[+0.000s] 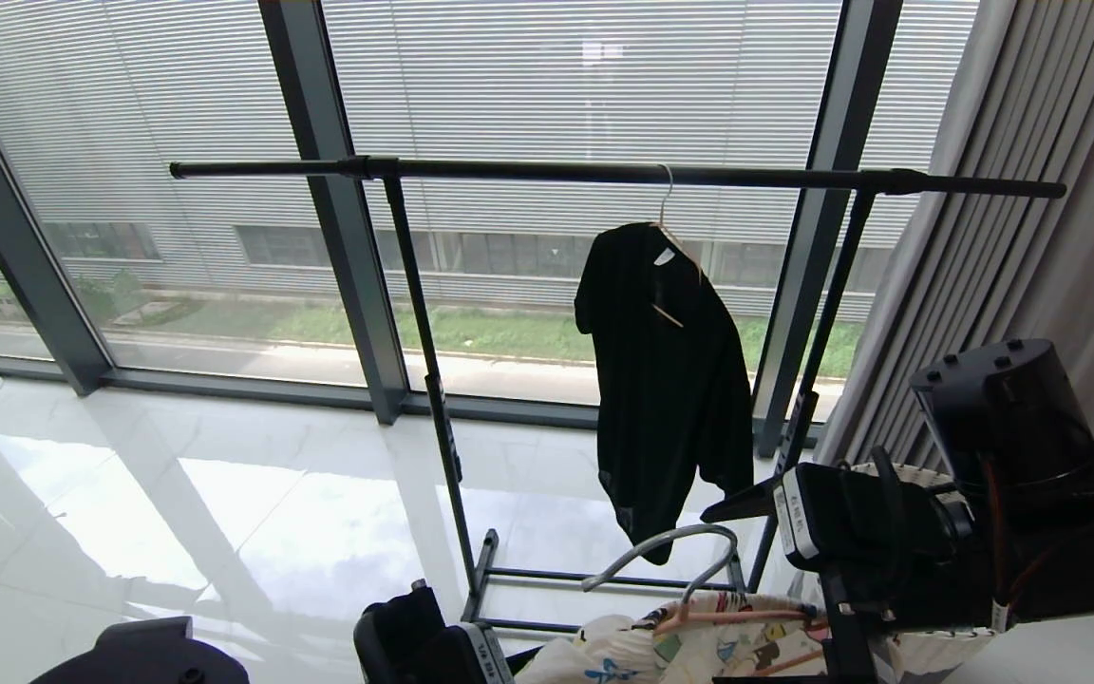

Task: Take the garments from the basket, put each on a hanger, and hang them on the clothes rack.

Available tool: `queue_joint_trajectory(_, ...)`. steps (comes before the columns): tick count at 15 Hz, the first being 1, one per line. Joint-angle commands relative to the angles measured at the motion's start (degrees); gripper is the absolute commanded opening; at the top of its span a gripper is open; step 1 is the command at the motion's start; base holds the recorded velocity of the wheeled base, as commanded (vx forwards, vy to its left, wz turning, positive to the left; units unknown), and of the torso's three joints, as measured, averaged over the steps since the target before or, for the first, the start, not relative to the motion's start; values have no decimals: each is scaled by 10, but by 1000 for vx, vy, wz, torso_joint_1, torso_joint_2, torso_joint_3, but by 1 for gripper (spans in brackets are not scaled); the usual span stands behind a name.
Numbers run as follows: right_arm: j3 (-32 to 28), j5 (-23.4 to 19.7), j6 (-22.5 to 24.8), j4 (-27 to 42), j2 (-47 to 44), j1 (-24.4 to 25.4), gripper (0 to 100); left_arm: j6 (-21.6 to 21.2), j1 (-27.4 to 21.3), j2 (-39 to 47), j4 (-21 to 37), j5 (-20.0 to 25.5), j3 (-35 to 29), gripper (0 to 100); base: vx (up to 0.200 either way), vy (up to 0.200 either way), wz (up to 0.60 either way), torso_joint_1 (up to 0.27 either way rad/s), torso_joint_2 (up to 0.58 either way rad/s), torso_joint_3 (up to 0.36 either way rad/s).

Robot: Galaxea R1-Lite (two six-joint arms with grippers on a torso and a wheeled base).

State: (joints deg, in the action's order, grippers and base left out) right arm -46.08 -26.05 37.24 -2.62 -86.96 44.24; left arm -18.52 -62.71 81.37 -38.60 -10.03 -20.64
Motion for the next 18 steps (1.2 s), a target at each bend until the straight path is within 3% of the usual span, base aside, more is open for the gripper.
queue_joint_trajectory(1,1,0,1,0,-10,4,100,0,-2,5,0,-1,-1,0,0,0,0,0,0,0)
queue_joint_trajectory(7,2,4,1,-1,-13,-2,100,0,-7,4,0,-2,-5,0,0,0,0,0,0,0)
queue_joint_trajectory(8,2,5,2,-2,-13,-6,0,0,-7,4,0,-2,-6,0,0,0,0,0,0,0)
queue_joint_trajectory(12,2,32,0,-14,-13,-11,0,0,-30,5,0,-2,-10,0,0,0,0,0,0,0)
queue_joint_trajectory(18,9,18,2,-68,4,-21,0,5,-38,17,0,-4,-11,0,0,0,0,0,0,0)
